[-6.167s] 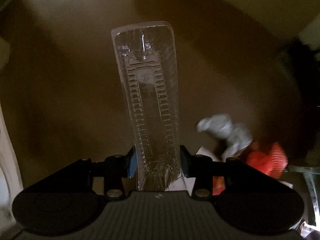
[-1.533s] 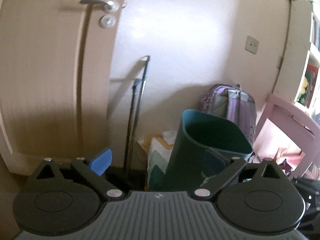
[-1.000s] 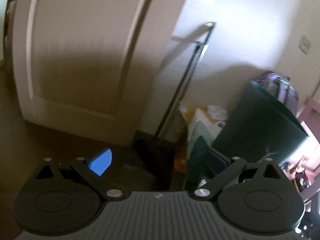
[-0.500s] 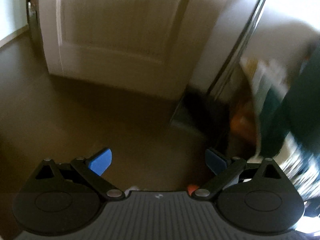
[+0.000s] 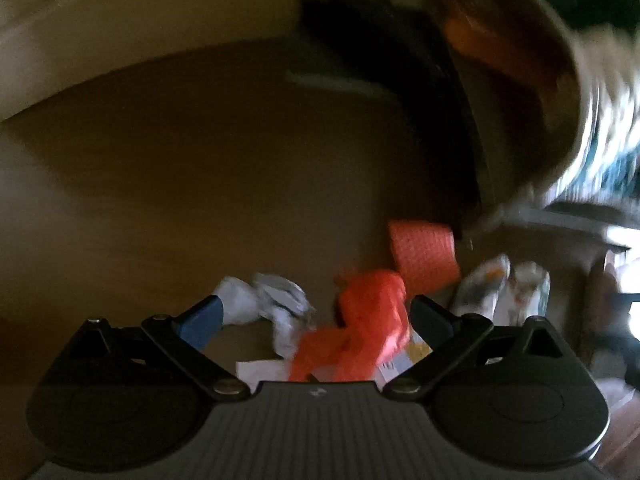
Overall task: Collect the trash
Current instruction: 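Grasp the red plastic bag with the left tool while the right tool grasps the Christmas-print bag, then lift the red bag in the left tool while the right tool carries the print bag toward the bin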
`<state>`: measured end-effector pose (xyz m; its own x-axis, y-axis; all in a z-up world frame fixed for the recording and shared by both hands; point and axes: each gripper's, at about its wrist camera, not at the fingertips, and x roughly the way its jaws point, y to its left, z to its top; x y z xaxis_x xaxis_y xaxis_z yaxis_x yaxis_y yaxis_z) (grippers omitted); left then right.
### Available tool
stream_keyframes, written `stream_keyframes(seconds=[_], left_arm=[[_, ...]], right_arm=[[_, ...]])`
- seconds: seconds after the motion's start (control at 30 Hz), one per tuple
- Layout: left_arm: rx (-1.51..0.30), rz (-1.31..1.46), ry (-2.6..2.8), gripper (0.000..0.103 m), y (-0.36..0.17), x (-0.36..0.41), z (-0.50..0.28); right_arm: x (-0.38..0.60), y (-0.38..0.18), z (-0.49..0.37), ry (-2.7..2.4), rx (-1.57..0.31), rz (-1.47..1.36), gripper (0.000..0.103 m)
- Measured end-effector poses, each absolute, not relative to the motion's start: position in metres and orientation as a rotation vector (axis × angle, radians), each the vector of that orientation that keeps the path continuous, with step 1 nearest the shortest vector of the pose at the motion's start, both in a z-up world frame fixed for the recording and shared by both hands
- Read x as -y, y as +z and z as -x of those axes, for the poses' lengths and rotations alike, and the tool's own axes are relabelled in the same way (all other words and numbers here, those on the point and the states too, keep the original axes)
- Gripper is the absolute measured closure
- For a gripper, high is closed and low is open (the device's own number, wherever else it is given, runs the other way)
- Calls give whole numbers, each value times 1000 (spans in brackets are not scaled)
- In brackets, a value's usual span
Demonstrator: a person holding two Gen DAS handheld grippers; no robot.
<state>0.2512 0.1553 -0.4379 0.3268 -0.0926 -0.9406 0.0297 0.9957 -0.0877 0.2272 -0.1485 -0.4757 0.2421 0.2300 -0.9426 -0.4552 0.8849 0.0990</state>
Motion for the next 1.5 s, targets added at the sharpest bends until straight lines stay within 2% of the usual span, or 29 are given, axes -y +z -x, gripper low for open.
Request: stream_keyframes(seconds=[0.2,0.5,0.7,0.77,0.83,0.9,1.0,1.07,1.13,1.2,1.23,1.3,1.5], left_arm=[[-1302,-83,-196,3,-485,-119,-252],[-1399,-61,-248,3,-540,-87,-276],[-1439,-22,-228,3,-558,-83,-289],[-1458,-5,-210,9,-566,-82,-294],[-1485,26,-191,26,-573,-84,-297],[-1501,52,-164,31,-578,-86,-300],[-1512,70,-143,49,-580,-89,-302],[-1516,100,-135,50,-581,-93,-302],[-1511,104,-137,53,-580,-95,-302],[-1507,105,-137,54,-578,-97,-301],[-1507,106,-136,55,-576,-97,-301],[-1501,115,-138,56,-573,-97,-300],[-1463,123,-148,57,-551,-100,-292]], right_arm=[[171,-536,-250,351,-1349,147,44],[219,-597,-279,103,-1450,-212,44],[230,-616,-289,-3,-1460,-401,44],[227,-624,-292,-28,-1478,-398,44],[223,-630,-294,-42,-1503,-374,44],[218,-635,-296,-53,-1525,-338,44],[214,-639,-298,-73,-1551,-319,44],[213,-638,-299,-77,-1551,-332,46],[212,-636,-299,-72,-1553,-316,53],[208,-635,-300,-66,-1556,-296,80],[207,-635,-300,-70,-1561,-296,84],[207,-629,-298,-59,-1559,-291,92],[196,-595,-284,6,-1482,-173,97]])
